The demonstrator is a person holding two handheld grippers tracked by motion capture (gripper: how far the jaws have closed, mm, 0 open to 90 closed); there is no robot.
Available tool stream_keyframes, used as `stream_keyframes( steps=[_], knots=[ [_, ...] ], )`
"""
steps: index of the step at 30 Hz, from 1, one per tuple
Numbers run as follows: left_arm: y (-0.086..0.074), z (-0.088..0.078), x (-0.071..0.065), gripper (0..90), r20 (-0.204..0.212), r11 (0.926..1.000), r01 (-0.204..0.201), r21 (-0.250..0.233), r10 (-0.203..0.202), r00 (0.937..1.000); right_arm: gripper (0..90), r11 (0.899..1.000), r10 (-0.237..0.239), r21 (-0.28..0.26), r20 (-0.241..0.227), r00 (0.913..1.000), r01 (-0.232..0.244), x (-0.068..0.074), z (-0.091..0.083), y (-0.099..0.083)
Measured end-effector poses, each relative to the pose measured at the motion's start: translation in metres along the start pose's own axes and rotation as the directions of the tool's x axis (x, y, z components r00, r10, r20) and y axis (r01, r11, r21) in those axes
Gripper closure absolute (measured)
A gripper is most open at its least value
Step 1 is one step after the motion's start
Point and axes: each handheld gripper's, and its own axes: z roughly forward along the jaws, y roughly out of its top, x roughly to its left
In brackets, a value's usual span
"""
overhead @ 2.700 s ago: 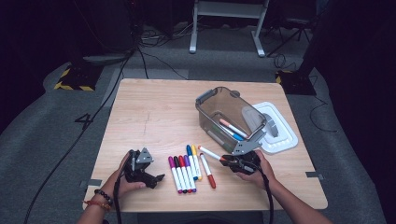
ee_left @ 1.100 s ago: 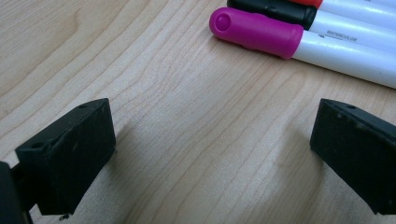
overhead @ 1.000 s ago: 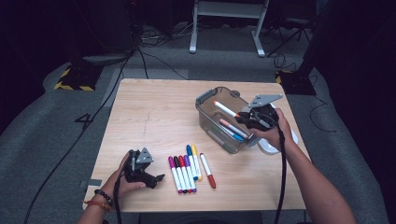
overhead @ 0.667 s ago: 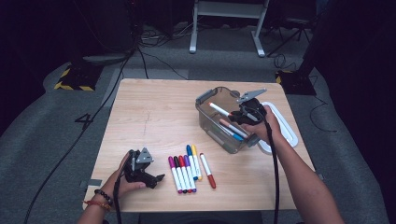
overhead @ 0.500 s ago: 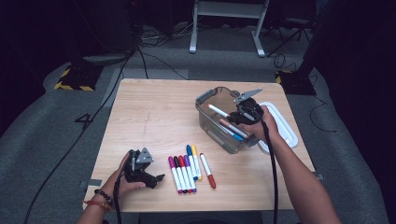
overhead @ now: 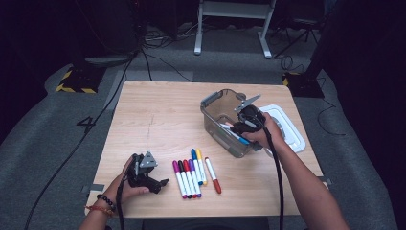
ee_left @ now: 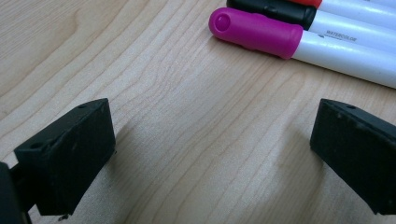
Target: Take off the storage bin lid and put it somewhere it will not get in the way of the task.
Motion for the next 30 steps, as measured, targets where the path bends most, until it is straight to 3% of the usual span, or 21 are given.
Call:
stream_keyframes(
  steps=[4,7,10,18,23,30],
  knots=[
    [0.000,0.000,0.000,0.3,0.000,1.0000,0.000,0.000,0.000,1.0000,71.9,1.000,-0.012,0.027,-0.006,0.9999,0.013,0.002,0.002,0.000],
    [0.000,0.000,0.000,0.2,-0.001,1.0000,0.000,0.001,0.000,1.0000,65.5,0.999,-0.010,0.034,0.015,0.9998,0.010,0.002,0.001,0.000],
    [0.000,0.000,0.000,0.2,0.000,1.0000,0.000,0.000,0.000,1.0000,60.1,1.000,0.002,0.016,0.029,0.9996,-0.003,-0.001,-0.002,-0.001],
    [0.000,0.000,0.000,0.3,0.000,1.0000,0.000,0.000,0.000,1.0000,44.7,0.996,0.010,-0.091,0.030,0.9995,-0.007,0.002,-0.028,-0.007],
    [0.000,0.000,0.000,0.2,0.000,1.0000,0.000,0.000,0.000,1.0000,40.1,0.984,0.000,-0.180,0.030,0.9995,0.006,0.009,-0.049,-0.016],
    [0.000,0.000,0.000,0.3,0.000,1.0000,0.000,0.000,0.000,1.0000,35.3,0.967,-0.023,-0.253,0.038,0.9990,0.032,0.025,-0.071,-0.036]
  ],
)
